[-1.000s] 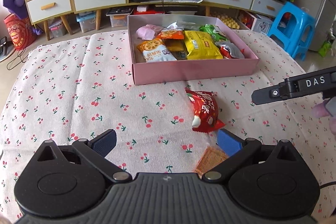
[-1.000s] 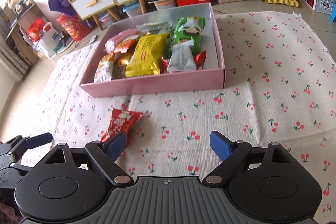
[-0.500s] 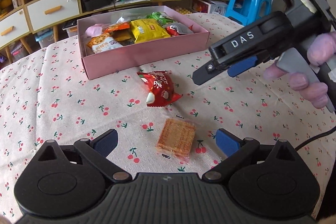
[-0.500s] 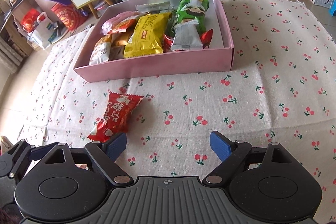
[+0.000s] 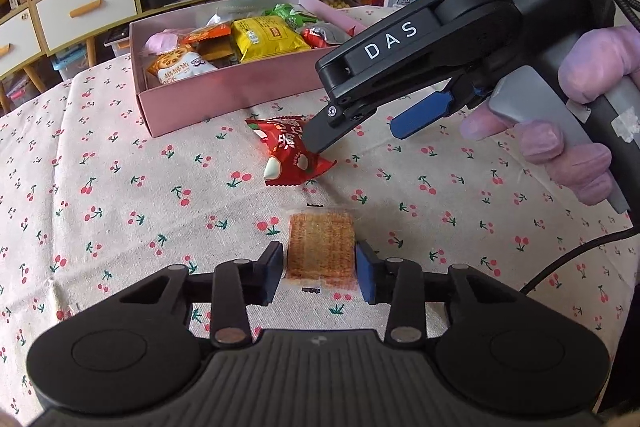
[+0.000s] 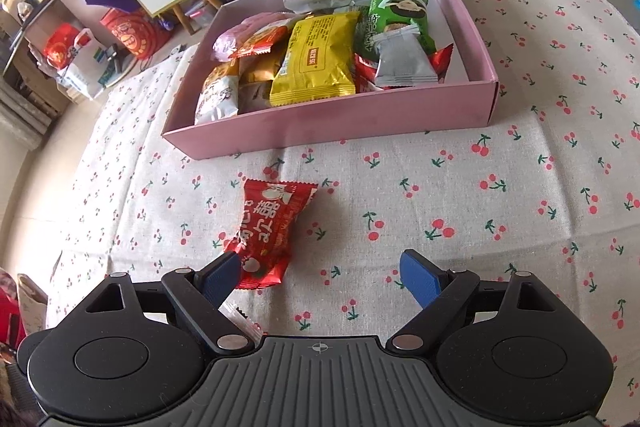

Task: Organize snacks
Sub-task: 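Grasp the square wafer cake with the left tool while the right tool grasps the red cake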

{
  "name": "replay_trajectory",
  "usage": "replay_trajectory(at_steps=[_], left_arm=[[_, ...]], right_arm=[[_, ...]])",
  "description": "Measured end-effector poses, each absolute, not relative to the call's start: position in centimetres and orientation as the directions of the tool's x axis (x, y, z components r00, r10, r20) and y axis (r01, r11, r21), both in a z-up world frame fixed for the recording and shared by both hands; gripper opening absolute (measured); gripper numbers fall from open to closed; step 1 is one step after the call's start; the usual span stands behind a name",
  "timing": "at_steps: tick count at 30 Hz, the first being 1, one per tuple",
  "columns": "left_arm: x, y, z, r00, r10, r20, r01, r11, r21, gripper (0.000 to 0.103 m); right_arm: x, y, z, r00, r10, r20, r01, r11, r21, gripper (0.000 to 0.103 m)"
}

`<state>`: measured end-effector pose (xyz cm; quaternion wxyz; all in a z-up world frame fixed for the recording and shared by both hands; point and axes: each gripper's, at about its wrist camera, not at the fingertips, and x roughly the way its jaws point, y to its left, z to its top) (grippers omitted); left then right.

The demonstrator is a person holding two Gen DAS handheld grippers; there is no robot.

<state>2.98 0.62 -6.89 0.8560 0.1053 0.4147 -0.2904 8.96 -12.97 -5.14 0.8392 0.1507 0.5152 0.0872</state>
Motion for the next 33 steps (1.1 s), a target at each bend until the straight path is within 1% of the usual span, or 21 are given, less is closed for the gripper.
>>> replay_trajectory(at_steps=[5,16,20,25,28,31,33], left_arm=[[3.4,1.4,-6.7,0.512,-0.361,-0.780,0.530,0.847,-0.045,0.033],[4.9,4.1,-6.4,0.584,-0.185,-0.791,0.316,0.949,0.012,0.033],[5.2,4.5,-6.3,0.590,-0.146,-0.794,0.276,0.961,0.029,0.033],[5.4,4.3,-6.4,0.591,-0.127,-0.796,0.264,0.964,0.042,0.034],[5.5,4.4,-6.6,0.591,-0.121,-0.798,0.257,0.965,0.044,0.037],[5.6,4.7,-6.6,0.584,-0.128,-0.801,0.241,0.970,0.021,0.037],[5.7,4.9,-6.6,0.582,-0.130,-0.802,0.233,0.972,0.012,0.037]], right_arm=[[9.3,-12.3,-5.3,0.448,0.315,-0.836,0.022,0.932,0.363,0.088],[10.1,-10.5,-5.9,0.440,0.323,-0.838,0.027,0.928,0.372,0.088],[10.2,-10.2,-6.0,0.447,0.315,-0.837,0.026,0.931,0.364,0.088],[10.3,-10.1,-6.1,0.457,0.303,-0.836,0.028,0.935,0.354,0.087],[10.2,-9.9,-6.1,0.468,0.282,-0.837,0.024,0.943,0.332,0.082],[10.3,-9.8,-6.0,0.475,0.277,-0.835,0.017,0.946,0.324,0.073],[10.3,-9.9,-6.0,0.478,0.276,-0.834,0.018,0.946,0.324,0.066]])
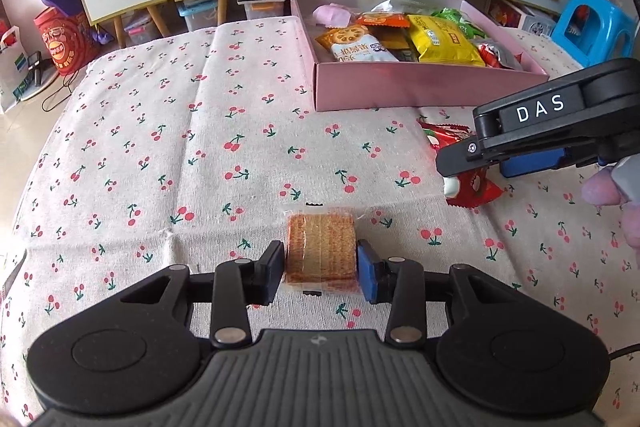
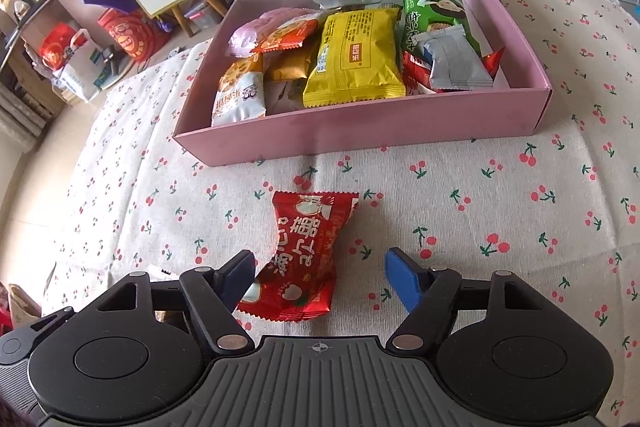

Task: Organize snacks
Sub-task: 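Grasp the square wafer cake with the left tool while the right tool grasps the red cake, then carry the wafer cake and red cake into the pink box and open both tools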

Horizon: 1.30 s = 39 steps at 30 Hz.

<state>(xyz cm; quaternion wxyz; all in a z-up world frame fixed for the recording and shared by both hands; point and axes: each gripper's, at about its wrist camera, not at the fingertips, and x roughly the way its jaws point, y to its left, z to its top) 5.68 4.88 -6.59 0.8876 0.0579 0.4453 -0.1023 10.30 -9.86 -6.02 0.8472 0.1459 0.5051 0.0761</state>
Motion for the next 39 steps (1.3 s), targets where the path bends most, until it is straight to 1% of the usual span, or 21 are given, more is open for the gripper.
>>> replay_trajectory(at_steps=[1,2,3,4,6,10,19,28,39], left_arm=[[5.7,4.9,-6.6,0.583,-0.129,-0.802,0.231,0.973,0.011,0.037],[5.7,4.9,-6.6,0.584,-0.127,-0.802,0.230,0.973,0.013,0.037],[5.7,4.9,-6.6,0.586,-0.125,-0.801,0.229,0.973,0.016,0.037],[5.7,4.8,-6.6,0.587,-0.123,-0.800,0.228,0.973,0.018,0.037],[5.7,4.8,-6.5,0.588,-0.120,-0.800,0.225,0.974,0.020,0.036],[5.9,4.8,-6.5,0.586,-0.117,-0.801,0.215,0.976,0.015,0.033],[6.3,5.2,-6.4,0.571,-0.124,-0.812,0.195,0.981,-0.012,0.033],[6.8,5.4,-6.1,0.555,-0.131,-0.822,0.157,0.986,-0.051,0.032],[7.8,5.2,-5.2,0.557,-0.151,-0.816,0.119,0.988,-0.101,0.032]], right_arm=[[10.3,-9.9,-6.0,0.479,0.275,-0.833,0.019,0.946,0.323,0.064],[10.4,-9.9,-6.0,0.480,0.275,-0.833,0.019,0.946,0.323,0.060],[10.4,-9.9,-6.0,0.480,0.276,-0.833,0.019,0.946,0.324,0.054],[10.4,-9.9,-6.0,0.480,0.275,-0.833,0.019,0.946,0.323,0.050],[10.5,-9.9,-6.0,0.479,0.273,-0.835,0.016,0.948,0.319,0.038],[10.5,-10.3,-6.0,0.480,0.278,-0.832,0.028,0.943,0.331,0.036],[10.2,-12.3,-5.8,0.486,0.264,-0.833,0.053,0.943,0.330,0.036],[9.7,-16.2,-6.0,0.495,0.231,-0.838,0.120,0.937,0.329,0.035],[9.3,-19.4,-5.5,0.500,0.237,-0.833,0.176,0.914,0.365,0.036]])
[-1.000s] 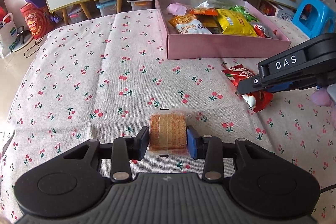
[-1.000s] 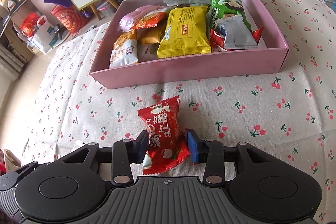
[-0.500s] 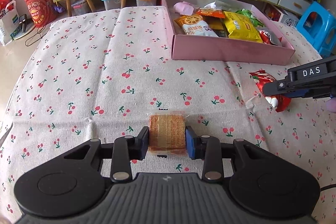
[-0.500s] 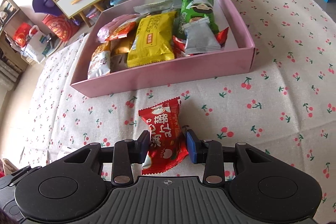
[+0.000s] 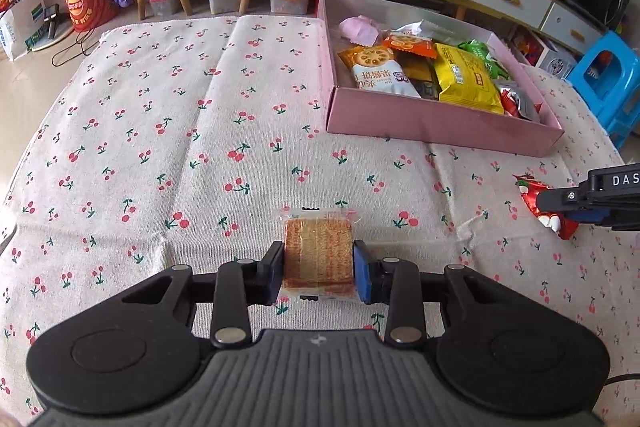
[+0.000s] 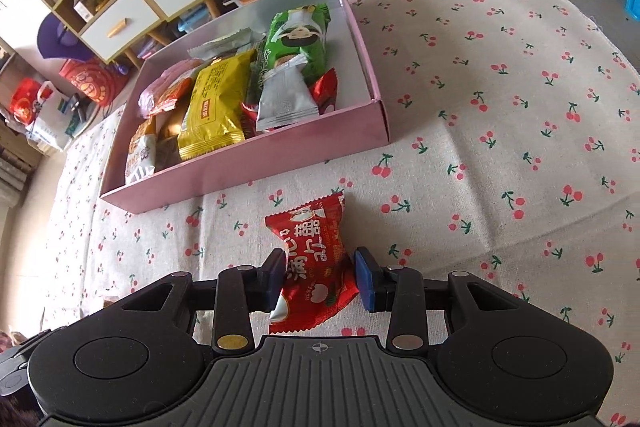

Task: Organize snacks
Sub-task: 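Carry the wafer cake and red cake into the pink box and open both tools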

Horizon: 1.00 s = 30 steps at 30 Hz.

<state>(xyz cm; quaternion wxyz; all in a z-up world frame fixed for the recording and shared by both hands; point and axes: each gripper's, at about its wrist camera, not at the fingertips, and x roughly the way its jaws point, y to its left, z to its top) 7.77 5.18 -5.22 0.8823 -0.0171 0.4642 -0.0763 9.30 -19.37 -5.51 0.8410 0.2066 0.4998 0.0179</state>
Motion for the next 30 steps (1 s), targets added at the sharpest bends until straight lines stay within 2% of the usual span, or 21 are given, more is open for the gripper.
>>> replay_trajectory(at_steps=[16,30], left_arm=[[9.8,3.3,-2.5,0.617,-0.196,-0.762,0.081,0.979,-0.186,0.032],[12.0,0.7,-1.2,0.696,-0.213,-0.686,0.112,0.976,-0.189,0.032]], right_arm=[[9.3,-22.4,-3.7,0.526,0.297,-0.797,0.228,0.854,0.468,0.034],[10.7,-24.4,-1.4,0.609,0.324,-0.724,0.265,0.778,0.570,0.035]])
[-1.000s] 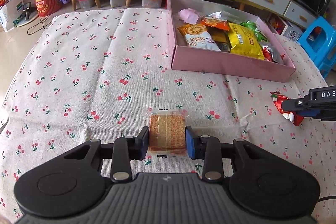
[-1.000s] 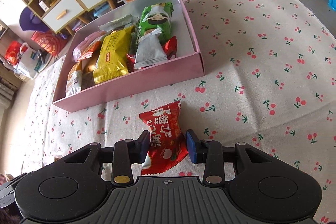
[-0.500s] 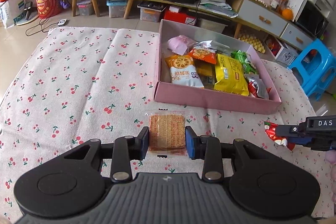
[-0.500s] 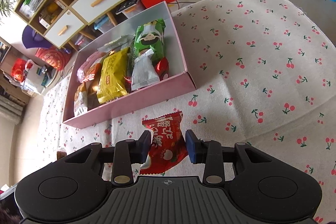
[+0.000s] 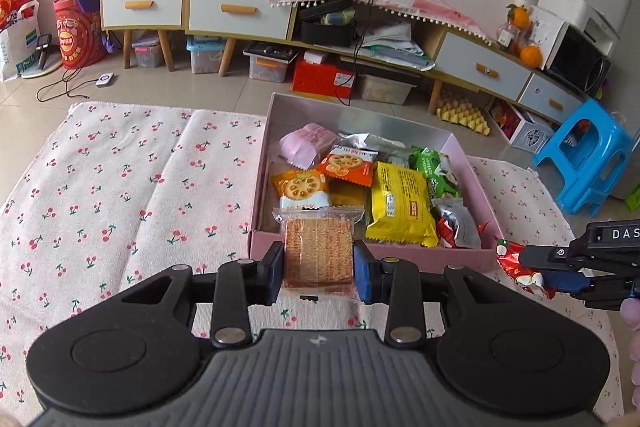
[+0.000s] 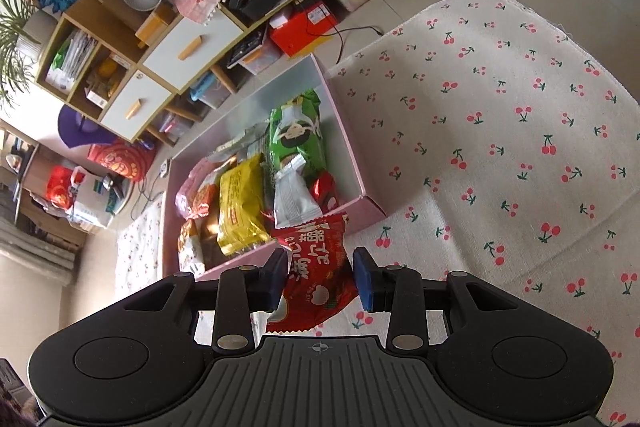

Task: Organize snacks
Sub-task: 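Carry the wafer cake and red cake into the pink box and open both tools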

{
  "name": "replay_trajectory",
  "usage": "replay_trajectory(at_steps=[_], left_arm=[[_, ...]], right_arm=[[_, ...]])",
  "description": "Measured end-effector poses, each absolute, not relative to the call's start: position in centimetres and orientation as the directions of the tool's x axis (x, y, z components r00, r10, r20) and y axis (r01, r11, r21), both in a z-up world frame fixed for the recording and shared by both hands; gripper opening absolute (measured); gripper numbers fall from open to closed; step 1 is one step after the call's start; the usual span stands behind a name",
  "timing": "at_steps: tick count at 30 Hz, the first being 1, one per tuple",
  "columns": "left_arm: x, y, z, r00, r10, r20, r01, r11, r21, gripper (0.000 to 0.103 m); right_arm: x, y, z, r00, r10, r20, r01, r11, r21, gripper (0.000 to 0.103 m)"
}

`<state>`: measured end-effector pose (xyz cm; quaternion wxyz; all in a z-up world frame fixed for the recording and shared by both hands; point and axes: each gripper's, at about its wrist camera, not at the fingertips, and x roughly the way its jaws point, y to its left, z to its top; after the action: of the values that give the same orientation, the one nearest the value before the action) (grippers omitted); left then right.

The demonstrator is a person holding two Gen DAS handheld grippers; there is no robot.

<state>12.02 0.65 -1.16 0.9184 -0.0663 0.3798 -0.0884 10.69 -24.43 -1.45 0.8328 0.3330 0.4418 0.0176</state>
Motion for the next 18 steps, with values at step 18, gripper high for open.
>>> replay_trajectory(at_steps=[18], left_arm=[[14.4,-2.9,-2.8,0.758,-0.206,-0.619,0.176,0.978,-0.109,0.032]], right_arm=[[15.0,-23.9,-2.9,0.743,0.297,-0.600,0.234,0.725,0.648,0.035]])
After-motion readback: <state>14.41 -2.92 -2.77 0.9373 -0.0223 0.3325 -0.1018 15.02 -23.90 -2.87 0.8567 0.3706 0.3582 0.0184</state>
